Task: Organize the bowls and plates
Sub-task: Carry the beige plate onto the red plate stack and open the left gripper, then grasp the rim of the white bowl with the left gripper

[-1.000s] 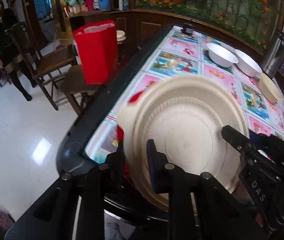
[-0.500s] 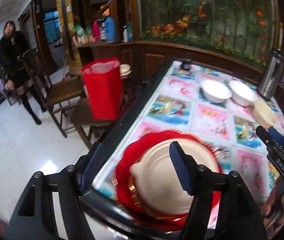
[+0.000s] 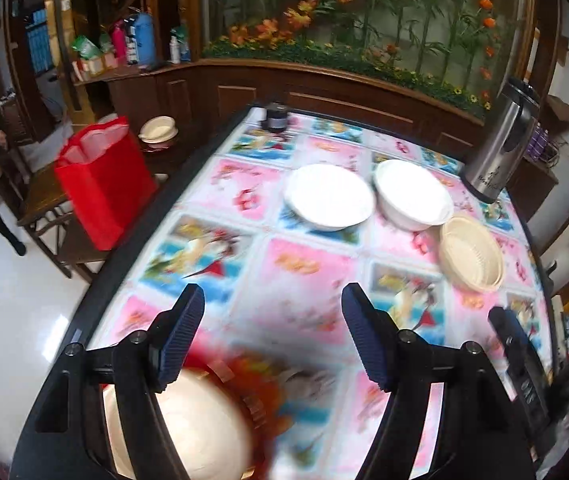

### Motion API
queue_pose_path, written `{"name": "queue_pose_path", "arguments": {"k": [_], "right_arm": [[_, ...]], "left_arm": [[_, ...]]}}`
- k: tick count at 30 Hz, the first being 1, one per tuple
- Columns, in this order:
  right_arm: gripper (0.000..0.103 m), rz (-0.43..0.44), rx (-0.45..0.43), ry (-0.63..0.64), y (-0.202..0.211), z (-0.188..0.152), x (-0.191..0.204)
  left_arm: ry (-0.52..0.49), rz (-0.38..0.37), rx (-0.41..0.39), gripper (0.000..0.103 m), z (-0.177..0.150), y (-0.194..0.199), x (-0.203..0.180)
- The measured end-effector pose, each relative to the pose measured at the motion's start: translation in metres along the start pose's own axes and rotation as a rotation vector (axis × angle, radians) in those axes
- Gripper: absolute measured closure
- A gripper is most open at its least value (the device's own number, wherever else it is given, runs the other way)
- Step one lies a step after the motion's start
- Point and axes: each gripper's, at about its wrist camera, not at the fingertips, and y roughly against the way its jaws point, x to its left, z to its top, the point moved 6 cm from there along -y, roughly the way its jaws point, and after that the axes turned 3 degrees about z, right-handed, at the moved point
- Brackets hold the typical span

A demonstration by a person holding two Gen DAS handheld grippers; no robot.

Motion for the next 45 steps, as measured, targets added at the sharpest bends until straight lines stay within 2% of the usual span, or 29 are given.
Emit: {"name": "queue_pose_path", "arguments": {"k": [5, 8, 10, 14, 18, 21, 24, 27, 30, 34, 36, 38, 40, 45], "right_arm": [[0.032, -0.101, -0.087, -0.144, 0.013, 0.028, -0.056], [0.032, -0.176, -0.157, -0.203, 0.024, 0.042, -0.088], [0.032, -0.199, -0.176, -0.215, 0.027, 0.046, -0.100], [0.032, -0.186, -0.158, -0.219, 0.023, 0.049, -0.107], [0.032, -0.146, -0.134, -0.216, 0.021, 0.045, -0.096], [0.032, -0.133, -0.128, -0.156, 0.018, 0.042, -0.079], [0.032, -0.131, -0.122, -0.085, 0.014, 0.039, -0.063], [0.032, -0.138, -0.105, -0.030, 0.009, 0.035, -0.053], [0.032, -0.123, -0.096, -0.020, 0.006, 0.033, -0.050], [0.032, -0.125, -0.090, -0.026, 0.005, 0.032, -0.051], [0.032, -0.124, -0.091, -0.033, 0.006, 0.031, -0.053], [0.032, -0.124, -0.094, -0.031, 0.006, 0.032, -0.053], [0.033, -0.123, -0.090, -0.030, 0.004, 0.031, -0.053], [0.045, -0.062, -0.054, -0.080, -0.001, 0.028, -0.056]], "left_arm": [[-0.093, -0.034, 0.043, 0.032, 0.014, -0.033, -0.077], [-0.110, -0.031, 0.063, 0.032, 0.027, -0.056, -0.104], [-0.108, 0.005, 0.078, 0.032, 0.040, -0.077, -0.112], [-0.068, 0.095, 0.080, 0.032, 0.065, -0.105, -0.091], [0.044, 0.193, 0.111, 0.032, 0.087, -0.135, -0.040], [0.130, 0.235, 0.158, 0.032, 0.092, -0.160, -0.011], [0.199, 0.189, 0.199, 0.032, 0.092, -0.180, 0.000], [0.223, 0.157, 0.228, 0.032, 0.089, -0.193, -0.003], [0.226, 0.131, 0.245, 0.032, 0.088, -0.204, -0.010], [0.223, 0.097, 0.318, 0.032, 0.080, -0.228, -0.019], [0.223, 0.101, 0.349, 0.044, 0.071, -0.236, -0.019], [0.223, 0.054, 0.385, 0.084, 0.061, -0.240, -0.023], [0.191, 0.050, 0.376, 0.088, 0.057, -0.235, -0.027], [0.061, -0.005, 0.425, 0.088, 0.027, -0.212, -0.047]]}}
